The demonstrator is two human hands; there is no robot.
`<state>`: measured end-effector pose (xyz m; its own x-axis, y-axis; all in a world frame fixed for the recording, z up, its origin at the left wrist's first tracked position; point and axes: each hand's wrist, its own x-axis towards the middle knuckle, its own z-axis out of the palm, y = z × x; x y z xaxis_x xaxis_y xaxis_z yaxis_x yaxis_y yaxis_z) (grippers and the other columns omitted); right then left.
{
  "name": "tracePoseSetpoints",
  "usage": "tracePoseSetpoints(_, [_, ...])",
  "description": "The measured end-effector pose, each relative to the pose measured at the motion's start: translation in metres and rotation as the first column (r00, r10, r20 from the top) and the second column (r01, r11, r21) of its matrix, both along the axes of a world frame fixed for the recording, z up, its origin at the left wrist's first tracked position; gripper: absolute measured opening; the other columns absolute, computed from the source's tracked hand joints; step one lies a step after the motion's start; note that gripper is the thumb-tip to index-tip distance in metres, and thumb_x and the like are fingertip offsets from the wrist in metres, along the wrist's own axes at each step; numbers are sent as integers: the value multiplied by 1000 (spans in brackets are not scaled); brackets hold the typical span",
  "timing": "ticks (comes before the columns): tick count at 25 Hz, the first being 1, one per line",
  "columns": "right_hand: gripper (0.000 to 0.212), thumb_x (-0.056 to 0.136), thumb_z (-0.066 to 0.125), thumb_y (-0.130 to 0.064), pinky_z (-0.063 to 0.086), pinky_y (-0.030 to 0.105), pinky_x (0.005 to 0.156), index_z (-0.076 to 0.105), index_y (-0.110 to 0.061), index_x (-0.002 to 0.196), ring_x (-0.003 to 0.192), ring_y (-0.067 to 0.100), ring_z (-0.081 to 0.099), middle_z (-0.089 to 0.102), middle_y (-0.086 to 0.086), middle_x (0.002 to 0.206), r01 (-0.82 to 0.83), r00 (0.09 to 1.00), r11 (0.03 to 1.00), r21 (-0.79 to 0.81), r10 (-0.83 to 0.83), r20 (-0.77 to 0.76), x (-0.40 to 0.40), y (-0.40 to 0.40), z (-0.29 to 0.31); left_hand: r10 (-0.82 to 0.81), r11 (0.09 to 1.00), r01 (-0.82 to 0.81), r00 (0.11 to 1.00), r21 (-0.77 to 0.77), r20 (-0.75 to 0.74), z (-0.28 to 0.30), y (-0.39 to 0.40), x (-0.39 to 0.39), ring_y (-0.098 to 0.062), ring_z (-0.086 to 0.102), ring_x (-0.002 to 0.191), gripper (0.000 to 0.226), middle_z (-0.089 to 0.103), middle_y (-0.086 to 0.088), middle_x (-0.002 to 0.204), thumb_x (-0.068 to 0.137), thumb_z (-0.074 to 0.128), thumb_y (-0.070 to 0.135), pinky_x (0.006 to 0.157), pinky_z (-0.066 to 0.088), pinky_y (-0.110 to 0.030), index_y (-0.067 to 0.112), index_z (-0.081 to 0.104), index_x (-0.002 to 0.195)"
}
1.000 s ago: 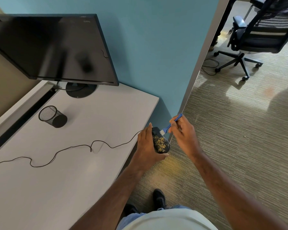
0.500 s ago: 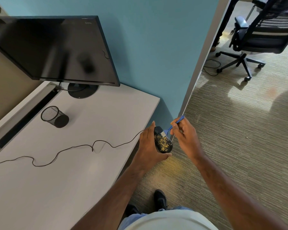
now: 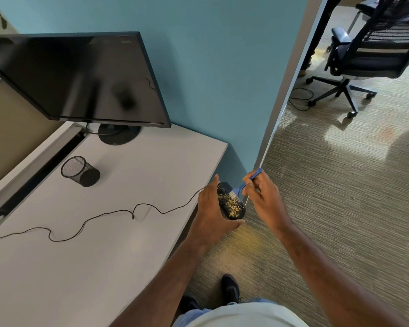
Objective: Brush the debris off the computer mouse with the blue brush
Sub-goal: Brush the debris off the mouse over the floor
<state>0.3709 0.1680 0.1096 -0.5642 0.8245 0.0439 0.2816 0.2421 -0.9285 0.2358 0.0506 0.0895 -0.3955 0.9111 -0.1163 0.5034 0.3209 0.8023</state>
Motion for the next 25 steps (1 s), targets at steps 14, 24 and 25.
tracePoseSetpoints(14, [13,109,49,-12,38,10,49,56,-2,104,52,-4,54,64,5,77,54,998,999,7,-54,-15,6,-1,4,38,999,-40,991,13,131,-13,-8,4,-3,27,141,141,29,10,152,54,98,46,115,32,-26,31,4,159])
tracePoseSetpoints(24, [9,107,50,-16,35,20,45,57,-12,103,49,5,43,65,15,76,30,999,997,71,-31,12,4,-2,7,43,999,-45,988,7,150,-13,-6,3,-9,26,144,147,28,8,155,53,98,48,118,32,-32,30,-2,160])
tracePoseSetpoints(25, [9,107,50,-16,36,23,44,57,-12,103,49,9,43,65,16,76,32,999,996,80,-32,7,4,-2,8,47,999,-49,987,6,152,-13,-7,3,-9,27,144,147,28,8,155,53,97,48,118,32,-32,31,-2,160])
